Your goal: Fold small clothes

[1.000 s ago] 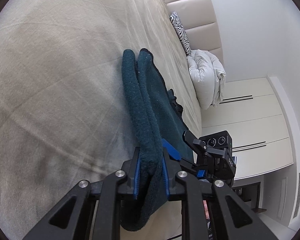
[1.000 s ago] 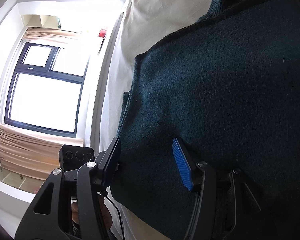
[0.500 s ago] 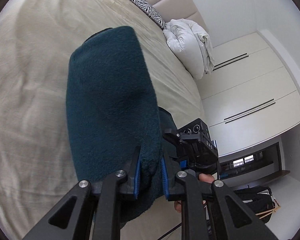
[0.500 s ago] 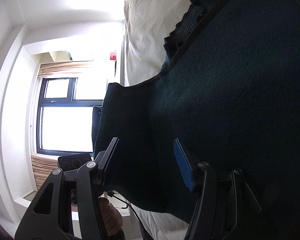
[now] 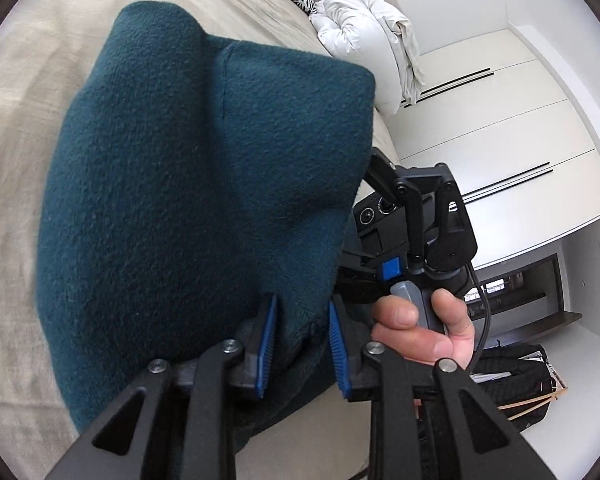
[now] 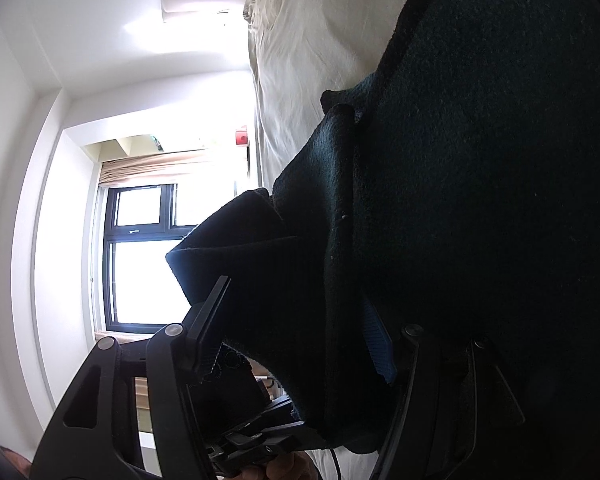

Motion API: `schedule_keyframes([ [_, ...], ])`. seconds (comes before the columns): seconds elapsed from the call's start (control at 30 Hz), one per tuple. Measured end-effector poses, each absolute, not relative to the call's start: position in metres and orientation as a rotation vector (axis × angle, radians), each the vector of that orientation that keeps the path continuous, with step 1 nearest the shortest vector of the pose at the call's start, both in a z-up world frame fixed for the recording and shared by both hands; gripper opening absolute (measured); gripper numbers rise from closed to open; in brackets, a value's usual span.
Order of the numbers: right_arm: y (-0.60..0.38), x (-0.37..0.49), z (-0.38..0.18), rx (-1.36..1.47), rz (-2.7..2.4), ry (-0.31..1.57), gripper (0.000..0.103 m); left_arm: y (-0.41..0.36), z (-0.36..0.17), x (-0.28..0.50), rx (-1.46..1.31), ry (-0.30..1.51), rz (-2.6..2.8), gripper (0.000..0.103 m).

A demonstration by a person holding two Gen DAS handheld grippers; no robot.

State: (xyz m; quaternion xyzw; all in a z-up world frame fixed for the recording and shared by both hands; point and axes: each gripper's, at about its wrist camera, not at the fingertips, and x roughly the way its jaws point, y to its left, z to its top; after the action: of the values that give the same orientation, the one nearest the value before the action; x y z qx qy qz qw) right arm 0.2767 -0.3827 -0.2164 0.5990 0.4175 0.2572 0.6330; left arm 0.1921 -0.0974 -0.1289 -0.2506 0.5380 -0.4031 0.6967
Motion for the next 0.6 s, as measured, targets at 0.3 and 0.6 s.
schedule_keyframes([
  [0.3, -0.377, 0.265, -0.217, 1.395, 0.587, 0.905, 0.061, -0.097, -0.112, 0.188, -0.555, 1.164, -0.963, 0.056],
  [0.6, -0.375, 0.256, -0.218, 1.385, 0.593, 0.92, 0.061, -0.064, -0.093, 0.166, -0.578, 1.096, -1.041, 0.06],
])
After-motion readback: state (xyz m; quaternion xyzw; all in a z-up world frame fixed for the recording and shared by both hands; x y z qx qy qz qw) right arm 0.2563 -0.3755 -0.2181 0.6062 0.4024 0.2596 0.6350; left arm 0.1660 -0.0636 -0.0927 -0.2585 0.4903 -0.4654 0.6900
